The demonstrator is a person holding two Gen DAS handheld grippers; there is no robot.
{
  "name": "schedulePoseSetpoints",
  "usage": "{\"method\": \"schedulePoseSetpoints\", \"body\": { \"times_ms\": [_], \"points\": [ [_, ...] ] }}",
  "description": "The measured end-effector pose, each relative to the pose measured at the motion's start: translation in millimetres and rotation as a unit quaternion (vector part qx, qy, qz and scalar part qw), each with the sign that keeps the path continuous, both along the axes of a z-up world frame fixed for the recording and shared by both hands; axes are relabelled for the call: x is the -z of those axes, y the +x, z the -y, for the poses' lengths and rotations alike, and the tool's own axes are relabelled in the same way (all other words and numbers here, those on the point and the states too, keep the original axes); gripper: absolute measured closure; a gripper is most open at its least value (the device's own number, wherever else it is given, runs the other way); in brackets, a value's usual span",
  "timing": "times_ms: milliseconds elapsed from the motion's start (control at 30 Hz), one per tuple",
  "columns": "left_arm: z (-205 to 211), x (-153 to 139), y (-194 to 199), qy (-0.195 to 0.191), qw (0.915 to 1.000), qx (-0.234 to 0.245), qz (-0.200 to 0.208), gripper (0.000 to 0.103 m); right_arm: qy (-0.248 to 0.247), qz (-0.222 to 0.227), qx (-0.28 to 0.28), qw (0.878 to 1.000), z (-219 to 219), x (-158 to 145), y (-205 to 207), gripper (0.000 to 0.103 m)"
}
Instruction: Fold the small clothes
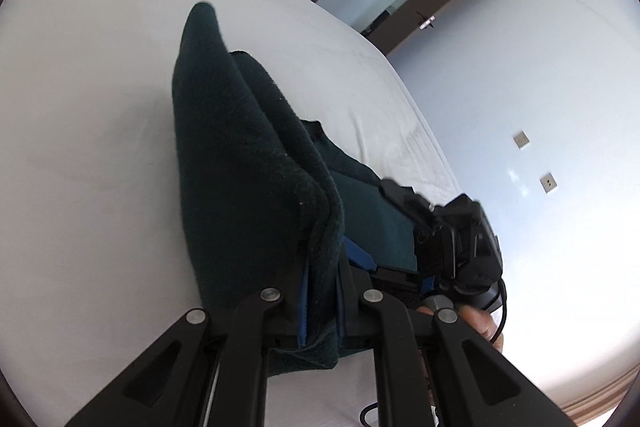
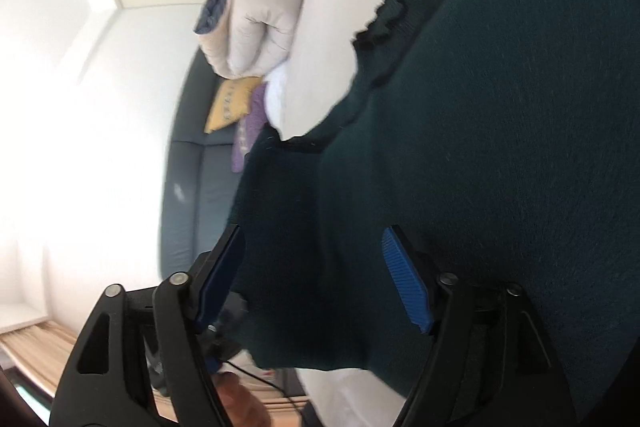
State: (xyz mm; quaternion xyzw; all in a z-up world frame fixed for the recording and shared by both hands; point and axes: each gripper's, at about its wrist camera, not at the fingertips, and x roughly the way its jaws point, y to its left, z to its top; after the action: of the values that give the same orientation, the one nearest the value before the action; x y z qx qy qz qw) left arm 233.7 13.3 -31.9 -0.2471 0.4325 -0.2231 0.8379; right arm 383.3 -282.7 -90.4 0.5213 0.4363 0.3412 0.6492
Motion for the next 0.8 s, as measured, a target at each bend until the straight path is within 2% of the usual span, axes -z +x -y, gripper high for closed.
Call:
{"method": "schedulePoseSetpoints", "body": {
  "times_ms": [100, 167, 300, 433, 567, 800],
  "points": [
    [34.1, 18.5, 7.8, 0.000, 0.9997, 0.023, -0.013, 0.093, 0.057, -0.004, 0.012, 0.998, 22.3, 2.1, 7.0, 0.020],
    [52.3, 36.2, 10.8, 0.000, 0.9990, 0.033, -0.031, 0.093, 0.066, -0.010, 0.017, 0.998, 35.0, 6.7, 13.1, 0.019],
    [82.6, 57.6, 5.4, 0.025, 0.9969, 0.060, -0.045, 0.093, 0.041, -0.017, -0.004, 0.999, 41.6, 7.5, 23.9, 0.019],
    [93.1, 57.4, 1.6, 0.041, 0.9962, 0.068, -0.036, 0.093, -0.011, -0.009, -0.008, 1.000, 40.7, -2.2, 32.8, 0.018],
    [95.6, 51.3, -3.0, 0.054, 0.9955, 0.074, -0.024, 0.093, -0.026, -0.005, -0.008, 1.000, 36.9, -7.7, 48.3, 0.023],
    [98.3, 51.2, -0.9, 0.052, 0.9955, 0.074, -0.029, 0.093, -0.054, 0.013, -0.009, 0.998, 32.3, -23.9, 67.4, 0.039]
  ]
}}
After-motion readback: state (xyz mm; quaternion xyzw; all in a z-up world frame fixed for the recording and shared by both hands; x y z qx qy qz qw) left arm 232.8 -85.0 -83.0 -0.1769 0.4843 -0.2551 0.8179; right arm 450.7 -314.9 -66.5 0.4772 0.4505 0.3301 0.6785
